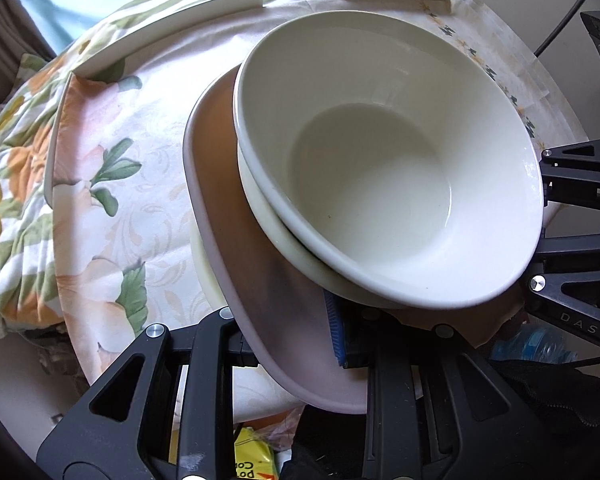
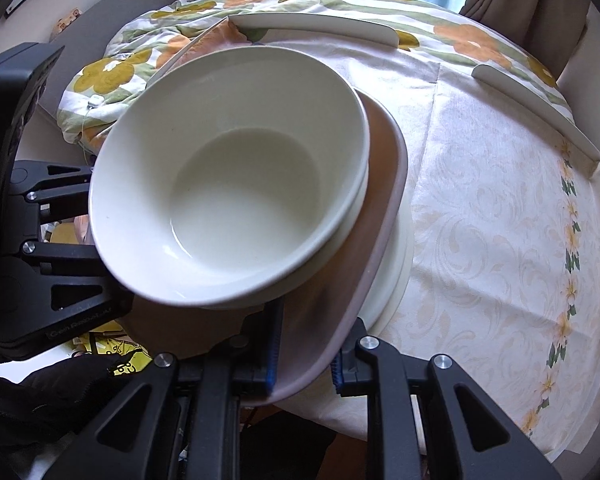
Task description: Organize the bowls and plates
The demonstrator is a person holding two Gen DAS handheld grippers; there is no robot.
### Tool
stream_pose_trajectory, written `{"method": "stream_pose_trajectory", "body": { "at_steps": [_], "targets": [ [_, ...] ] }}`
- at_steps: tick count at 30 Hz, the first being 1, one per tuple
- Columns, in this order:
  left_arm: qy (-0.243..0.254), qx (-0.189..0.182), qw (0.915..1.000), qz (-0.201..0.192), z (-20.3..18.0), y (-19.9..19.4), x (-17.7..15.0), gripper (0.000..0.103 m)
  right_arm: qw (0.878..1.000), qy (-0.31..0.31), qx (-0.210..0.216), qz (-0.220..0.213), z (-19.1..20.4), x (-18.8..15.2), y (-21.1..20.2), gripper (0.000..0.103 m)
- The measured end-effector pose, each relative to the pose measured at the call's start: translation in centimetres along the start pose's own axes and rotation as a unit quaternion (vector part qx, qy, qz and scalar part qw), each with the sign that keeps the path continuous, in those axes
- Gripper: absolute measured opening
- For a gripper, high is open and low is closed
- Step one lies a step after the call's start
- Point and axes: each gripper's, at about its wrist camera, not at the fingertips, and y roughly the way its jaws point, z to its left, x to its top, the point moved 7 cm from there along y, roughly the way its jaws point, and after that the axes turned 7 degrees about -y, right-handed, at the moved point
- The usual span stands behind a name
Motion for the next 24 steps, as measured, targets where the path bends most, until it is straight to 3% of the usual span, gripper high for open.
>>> {"method": "stream_pose_trajectory", "body": {
  "at_steps": [14,18,24],
  "targets": [
    [-0.006,0.008,0.9997,0.021,-0.2,0.6,0.6,0.021,1.0,0.011,0.0,0.008,-0.6,0.1,0.2,0.019],
    [0.006,0.037,0.9991,0.018,0.1,0.1,1.2,0.021,1.0,0.018,0.003,0.005,-0.8,0.2,0.2,0.019],
    [0.012,0.045,0.9985,0.03,0.1,-0.8,1.2,0.022,1.0,0.024,-0.003,0.011,-0.8,0.2,0.2,0.019]
  ]
}}
